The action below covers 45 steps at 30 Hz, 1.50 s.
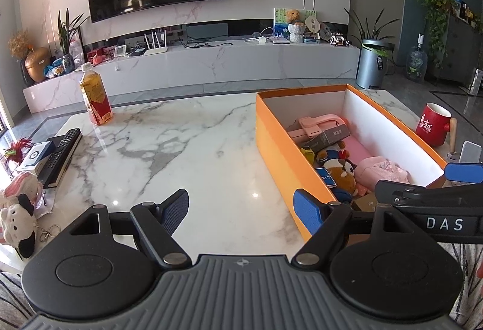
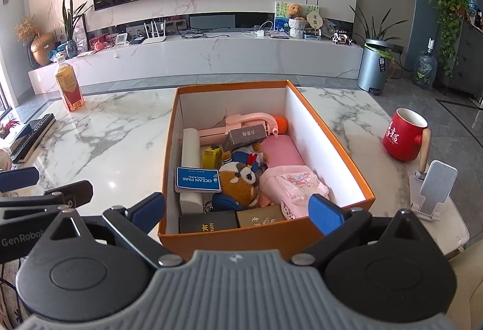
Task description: Organize objects
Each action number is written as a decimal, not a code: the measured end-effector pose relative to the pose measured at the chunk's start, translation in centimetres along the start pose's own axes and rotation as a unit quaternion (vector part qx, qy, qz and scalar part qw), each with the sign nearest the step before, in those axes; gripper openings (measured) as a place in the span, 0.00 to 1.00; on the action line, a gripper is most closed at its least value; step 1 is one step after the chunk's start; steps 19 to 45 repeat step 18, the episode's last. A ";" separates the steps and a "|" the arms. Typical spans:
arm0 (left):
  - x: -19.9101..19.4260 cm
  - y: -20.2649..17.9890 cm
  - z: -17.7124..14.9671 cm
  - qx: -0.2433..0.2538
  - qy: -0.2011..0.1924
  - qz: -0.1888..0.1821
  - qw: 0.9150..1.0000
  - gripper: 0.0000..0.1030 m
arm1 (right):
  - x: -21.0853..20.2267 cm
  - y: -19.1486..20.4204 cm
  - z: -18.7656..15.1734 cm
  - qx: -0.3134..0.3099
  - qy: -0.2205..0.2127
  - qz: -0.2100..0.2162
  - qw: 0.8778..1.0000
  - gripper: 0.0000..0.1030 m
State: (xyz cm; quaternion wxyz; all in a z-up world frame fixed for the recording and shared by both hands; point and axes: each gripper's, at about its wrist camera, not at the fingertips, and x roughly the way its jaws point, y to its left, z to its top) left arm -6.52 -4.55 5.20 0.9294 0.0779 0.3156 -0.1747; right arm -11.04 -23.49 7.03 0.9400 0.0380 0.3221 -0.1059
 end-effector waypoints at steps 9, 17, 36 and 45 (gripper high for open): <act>0.1 0.0 -0.1 0.006 0.001 0.004 1.000 0.88 | 0.1 0.2 -0.1 -0.006 0.010 -0.001 1.000 0.98; -0.1 0.1 -0.3 0.009 -0.015 0.000 1.000 0.88 | 0.2 0.2 -0.1 -0.005 0.013 0.000 1.000 0.98; -0.1 0.1 -0.3 0.007 -0.014 0.001 1.000 0.88 | 0.2 0.2 -0.1 -0.005 0.013 0.001 1.000 0.98; -0.1 0.1 -0.3 0.007 -0.014 0.001 1.000 0.88 | 0.2 0.2 -0.1 -0.005 0.013 0.001 1.000 0.98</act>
